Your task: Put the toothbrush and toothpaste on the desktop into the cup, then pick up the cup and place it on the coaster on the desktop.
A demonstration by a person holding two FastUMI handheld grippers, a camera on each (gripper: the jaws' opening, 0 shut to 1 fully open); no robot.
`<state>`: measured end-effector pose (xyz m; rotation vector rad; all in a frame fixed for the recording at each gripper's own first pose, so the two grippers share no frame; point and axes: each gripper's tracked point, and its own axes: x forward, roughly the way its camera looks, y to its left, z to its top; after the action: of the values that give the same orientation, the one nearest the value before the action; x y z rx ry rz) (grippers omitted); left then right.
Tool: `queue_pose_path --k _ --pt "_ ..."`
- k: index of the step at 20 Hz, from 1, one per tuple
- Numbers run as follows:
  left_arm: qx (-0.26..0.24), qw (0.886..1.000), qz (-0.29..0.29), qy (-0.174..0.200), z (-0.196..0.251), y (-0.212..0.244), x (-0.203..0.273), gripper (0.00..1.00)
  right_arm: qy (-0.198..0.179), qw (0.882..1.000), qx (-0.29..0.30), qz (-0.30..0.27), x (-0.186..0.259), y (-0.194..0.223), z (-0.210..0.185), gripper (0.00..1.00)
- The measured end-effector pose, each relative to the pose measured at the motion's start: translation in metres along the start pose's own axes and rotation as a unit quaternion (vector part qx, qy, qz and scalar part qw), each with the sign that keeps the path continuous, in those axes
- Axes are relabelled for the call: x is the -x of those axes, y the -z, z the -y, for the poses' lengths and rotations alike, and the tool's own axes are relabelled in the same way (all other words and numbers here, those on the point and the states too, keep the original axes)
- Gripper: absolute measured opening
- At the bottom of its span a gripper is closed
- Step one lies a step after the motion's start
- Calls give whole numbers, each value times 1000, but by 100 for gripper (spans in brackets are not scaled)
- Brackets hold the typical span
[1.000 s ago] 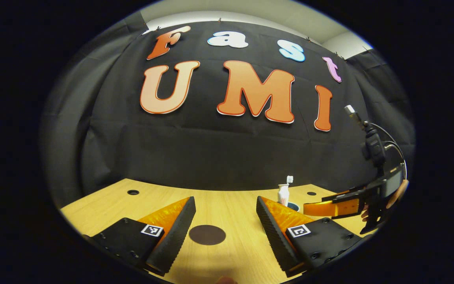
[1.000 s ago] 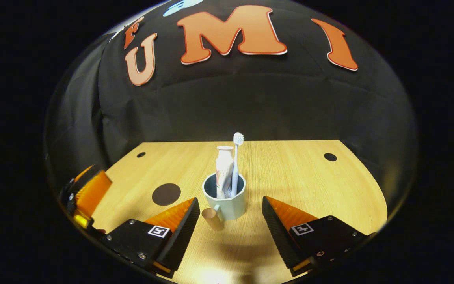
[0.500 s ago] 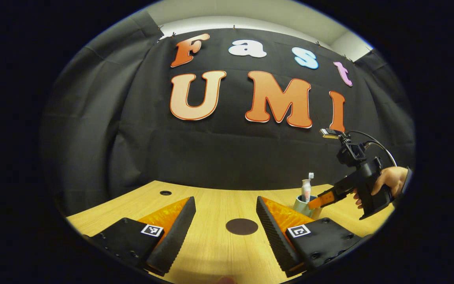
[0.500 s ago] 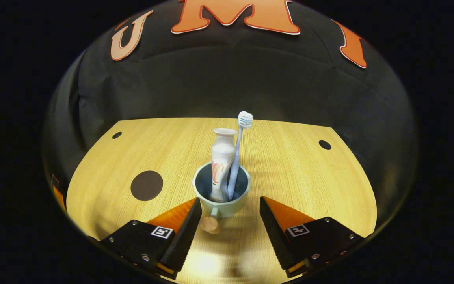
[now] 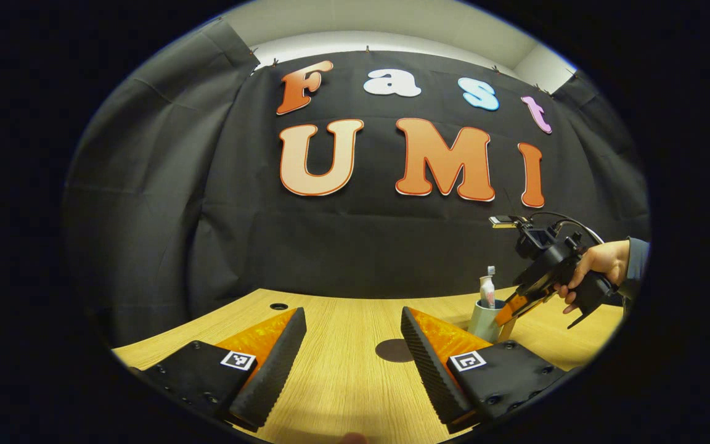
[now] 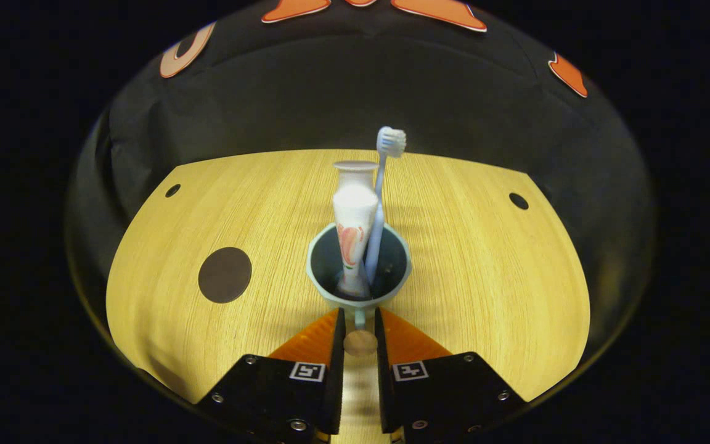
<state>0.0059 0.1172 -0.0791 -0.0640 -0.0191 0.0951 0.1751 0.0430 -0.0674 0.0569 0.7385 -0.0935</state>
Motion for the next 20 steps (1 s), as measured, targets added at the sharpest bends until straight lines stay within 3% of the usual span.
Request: queue_pose_path --k 9,20 --pt "3 1000 -2 3 3 3 6 99 -25 1000 -9 -7 -2 1 -5 13" --pt "4 1000 -12 -2 3 12 9 99 -61 996 31 52 9 -20 -11 13"
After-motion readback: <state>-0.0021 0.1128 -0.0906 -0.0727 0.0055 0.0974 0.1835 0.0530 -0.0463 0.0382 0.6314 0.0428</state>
